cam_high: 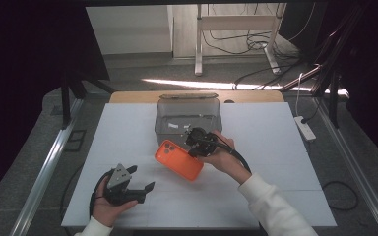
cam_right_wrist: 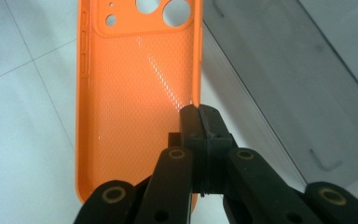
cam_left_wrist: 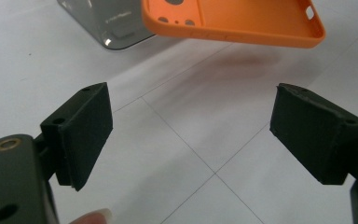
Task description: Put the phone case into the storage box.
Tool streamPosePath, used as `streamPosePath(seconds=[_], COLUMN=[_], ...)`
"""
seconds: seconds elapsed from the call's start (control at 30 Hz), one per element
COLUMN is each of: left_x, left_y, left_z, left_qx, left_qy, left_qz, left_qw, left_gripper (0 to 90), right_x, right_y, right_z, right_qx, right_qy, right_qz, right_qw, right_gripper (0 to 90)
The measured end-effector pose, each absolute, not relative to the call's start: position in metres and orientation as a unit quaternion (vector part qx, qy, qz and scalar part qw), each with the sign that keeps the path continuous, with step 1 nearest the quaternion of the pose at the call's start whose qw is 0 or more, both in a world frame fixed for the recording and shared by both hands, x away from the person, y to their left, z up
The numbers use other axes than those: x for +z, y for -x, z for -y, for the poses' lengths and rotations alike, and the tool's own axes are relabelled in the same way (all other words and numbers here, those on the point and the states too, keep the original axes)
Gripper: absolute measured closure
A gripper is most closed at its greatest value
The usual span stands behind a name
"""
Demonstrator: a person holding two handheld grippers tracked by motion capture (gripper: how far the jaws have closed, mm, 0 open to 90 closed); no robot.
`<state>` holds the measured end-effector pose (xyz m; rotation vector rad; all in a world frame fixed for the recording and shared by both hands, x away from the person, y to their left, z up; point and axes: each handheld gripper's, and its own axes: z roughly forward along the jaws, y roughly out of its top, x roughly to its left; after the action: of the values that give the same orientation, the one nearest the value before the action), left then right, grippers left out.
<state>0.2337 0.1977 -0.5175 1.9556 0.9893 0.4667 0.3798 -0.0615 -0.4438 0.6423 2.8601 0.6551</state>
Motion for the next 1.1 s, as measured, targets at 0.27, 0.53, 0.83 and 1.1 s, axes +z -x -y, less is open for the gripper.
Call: streamPosePath(seconds=[0.27,0.53,0.83,1.1], left_x=[-0.518,-0.518,-0.518,-0.518], left_y=[-0.234,-0.234,-0.234,-0.234], left_z=[-0.198,-0.198,-0.198,-0.197], left_qx=[0.187,0.186,0.186,0.186], left_qy=[-0.785,-0.786,-0.784,-0.784], left_qz=[-0.399,-0.399,-0.400,-0.401], left_qw=[0.435,0.434,0.436,0.435], left_gripper=[13.7,13.7,13.7,13.7], right_x=[-0.434,-0.426,-0.423,-0.423], right_y=[-0.376,-0.372,-0.366,-0.358], right_z=[0.071,0.079,0.091,0.110], right_qx=[0.224,0.233,0.237,0.247], right_qy=[-0.209,-0.207,-0.210,-0.213], right_qz=[-0.949,-0.947,-0.945,-0.941], right_qw=[0.079,0.081,0.084,0.086], right_gripper=[90.0,90.0,90.0,90.0])
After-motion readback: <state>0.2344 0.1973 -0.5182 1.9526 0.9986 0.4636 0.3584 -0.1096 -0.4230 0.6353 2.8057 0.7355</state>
